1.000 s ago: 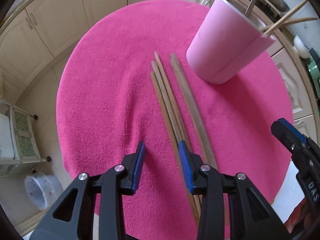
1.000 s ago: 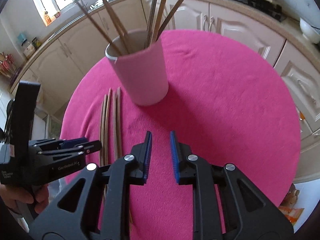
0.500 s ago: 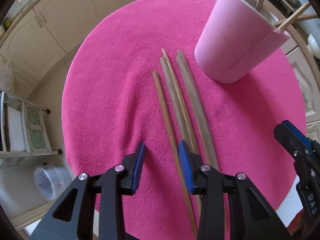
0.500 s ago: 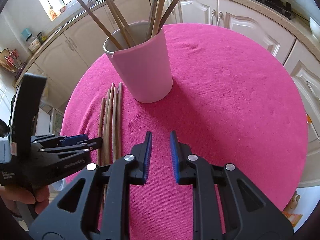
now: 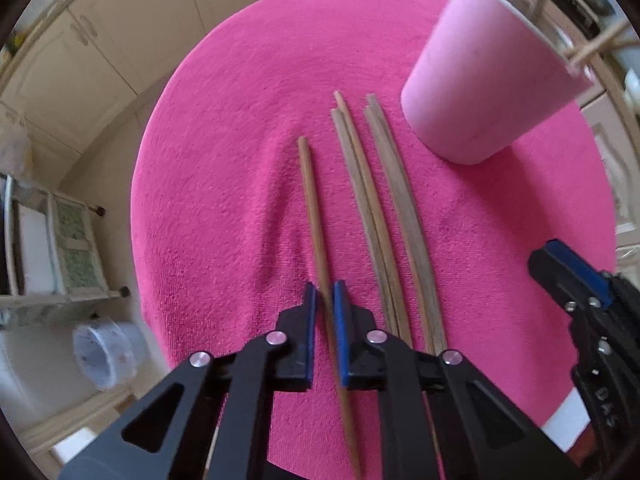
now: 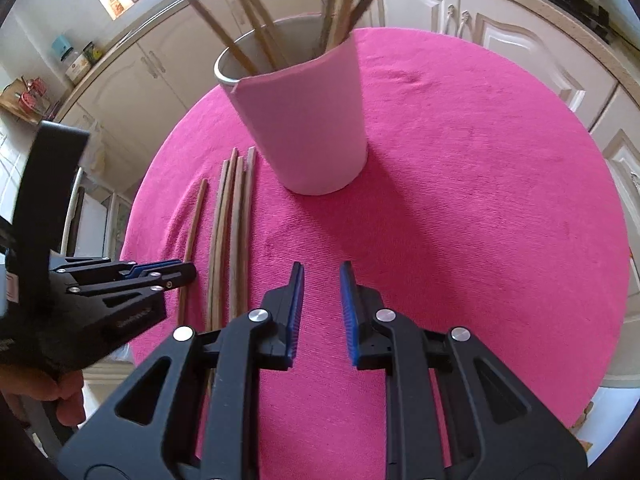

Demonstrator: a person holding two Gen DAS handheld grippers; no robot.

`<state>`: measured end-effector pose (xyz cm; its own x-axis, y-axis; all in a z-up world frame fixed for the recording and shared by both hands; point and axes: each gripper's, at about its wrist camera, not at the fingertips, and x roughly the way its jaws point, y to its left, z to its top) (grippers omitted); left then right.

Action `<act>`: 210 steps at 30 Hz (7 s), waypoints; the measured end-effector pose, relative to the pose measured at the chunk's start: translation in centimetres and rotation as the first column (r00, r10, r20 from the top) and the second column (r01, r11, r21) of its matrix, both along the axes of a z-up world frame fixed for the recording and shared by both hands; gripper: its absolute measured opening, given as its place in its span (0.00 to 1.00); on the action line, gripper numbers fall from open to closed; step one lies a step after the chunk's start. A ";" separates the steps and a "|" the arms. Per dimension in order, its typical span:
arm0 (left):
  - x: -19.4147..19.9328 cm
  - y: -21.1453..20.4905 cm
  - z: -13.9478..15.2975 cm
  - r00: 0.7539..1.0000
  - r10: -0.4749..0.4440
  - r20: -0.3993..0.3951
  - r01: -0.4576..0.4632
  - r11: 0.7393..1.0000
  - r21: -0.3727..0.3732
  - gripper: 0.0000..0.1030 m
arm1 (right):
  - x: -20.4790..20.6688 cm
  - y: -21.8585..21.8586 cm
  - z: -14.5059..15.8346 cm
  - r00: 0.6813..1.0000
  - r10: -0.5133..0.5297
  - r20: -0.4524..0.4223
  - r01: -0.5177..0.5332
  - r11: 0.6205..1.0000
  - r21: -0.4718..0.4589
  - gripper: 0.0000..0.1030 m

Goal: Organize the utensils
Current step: 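Close the right tool on one chopstick while the left tool grasps another, then lift the chopstick with the right tool while the left tool lifts its own over the cup, then lower both held chopsticks into the white cup and open both tools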

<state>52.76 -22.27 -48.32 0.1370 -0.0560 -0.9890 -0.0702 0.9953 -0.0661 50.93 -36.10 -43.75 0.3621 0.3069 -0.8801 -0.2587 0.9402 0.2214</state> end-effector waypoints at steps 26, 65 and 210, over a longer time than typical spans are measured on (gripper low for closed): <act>-0.9 5.1 0.3 0.999 0.010 0.041 -0.002 0.983 -0.185 0.05 | 2.5 7.7 -2.8 0.975 0.148 -0.165 -0.156 0.987 -0.037 0.13; -3.6 2.8 13.5 0.835 -0.111 0.539 0.323 0.892 -0.317 0.05 | -0.2 0.0 11.3 0.991 -0.062 0.119 0.029 0.964 0.264 0.06; 1.1 2.9 11.1 0.784 -0.040 0.620 0.222 0.950 -0.219 0.26 | 3.0 -0.8 11.7 0.907 -0.186 0.378 0.140 0.979 0.148 0.06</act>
